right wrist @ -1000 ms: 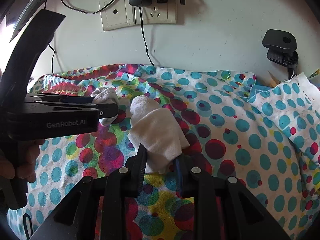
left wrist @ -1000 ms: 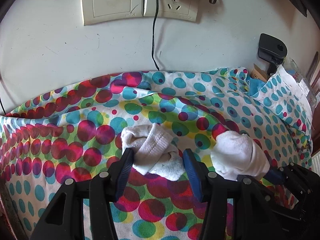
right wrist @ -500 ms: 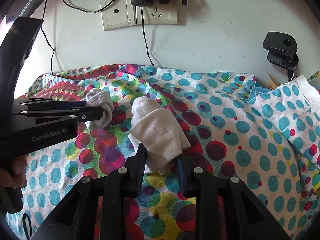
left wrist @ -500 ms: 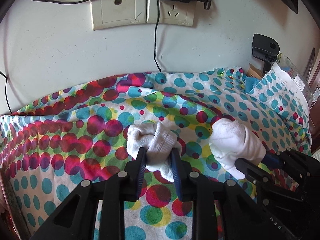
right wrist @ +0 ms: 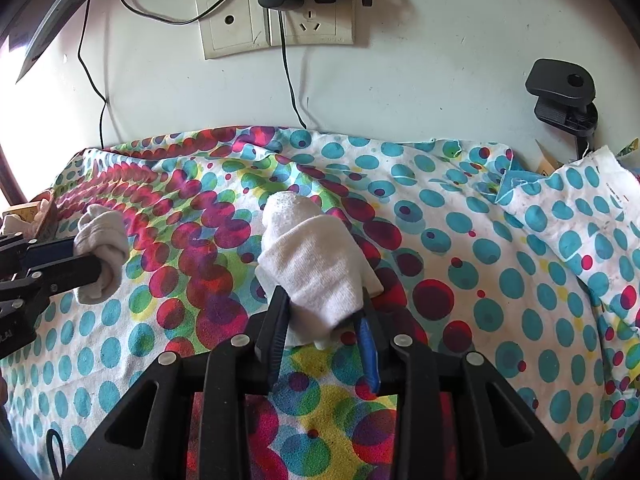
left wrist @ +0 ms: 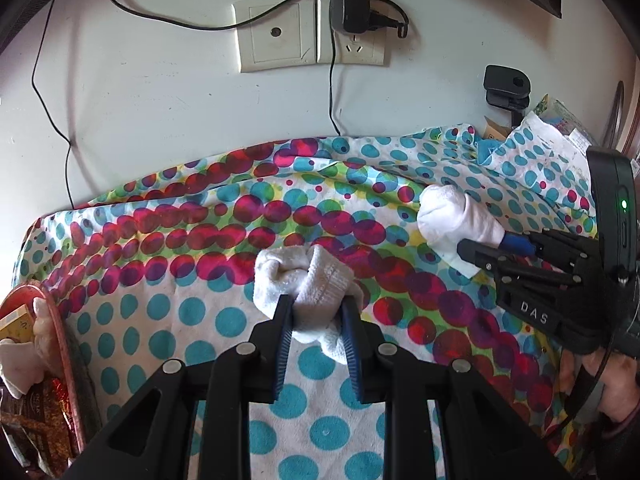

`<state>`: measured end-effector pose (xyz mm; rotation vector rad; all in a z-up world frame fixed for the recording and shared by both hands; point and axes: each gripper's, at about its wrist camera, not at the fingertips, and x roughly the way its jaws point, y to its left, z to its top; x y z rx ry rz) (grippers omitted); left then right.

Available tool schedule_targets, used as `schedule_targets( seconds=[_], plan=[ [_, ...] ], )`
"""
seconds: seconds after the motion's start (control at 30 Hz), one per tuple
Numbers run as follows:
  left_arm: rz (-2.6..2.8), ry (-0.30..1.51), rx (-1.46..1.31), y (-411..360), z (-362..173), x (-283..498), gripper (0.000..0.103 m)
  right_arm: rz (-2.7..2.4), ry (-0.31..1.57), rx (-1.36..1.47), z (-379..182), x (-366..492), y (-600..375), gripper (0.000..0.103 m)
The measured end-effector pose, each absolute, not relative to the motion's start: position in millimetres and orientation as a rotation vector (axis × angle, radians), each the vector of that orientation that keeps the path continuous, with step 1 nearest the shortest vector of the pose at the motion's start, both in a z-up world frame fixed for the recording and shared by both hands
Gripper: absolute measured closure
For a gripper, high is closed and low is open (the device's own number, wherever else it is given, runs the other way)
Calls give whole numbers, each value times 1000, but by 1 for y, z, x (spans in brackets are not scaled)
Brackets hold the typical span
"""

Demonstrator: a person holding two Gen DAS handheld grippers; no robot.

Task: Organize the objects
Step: 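Carry the grey-white sock with the left gripper to the tray while the right gripper holds its sock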

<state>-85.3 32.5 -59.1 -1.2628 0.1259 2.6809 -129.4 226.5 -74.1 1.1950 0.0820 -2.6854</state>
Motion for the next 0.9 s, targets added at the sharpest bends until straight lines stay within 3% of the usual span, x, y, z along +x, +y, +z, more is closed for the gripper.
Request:
schedule_targets(
  seconds=[0.47, 0.9],
  plan=[
    [2754, 186, -1220, -2, -45, -24, 79, -2686, 74, 1192, -73, -129, 225, 71],
    [2812, 95, -1225, -35, -32, -3, 79, -2701, 143, 1218, -75, -130, 220, 70]
  ],
)
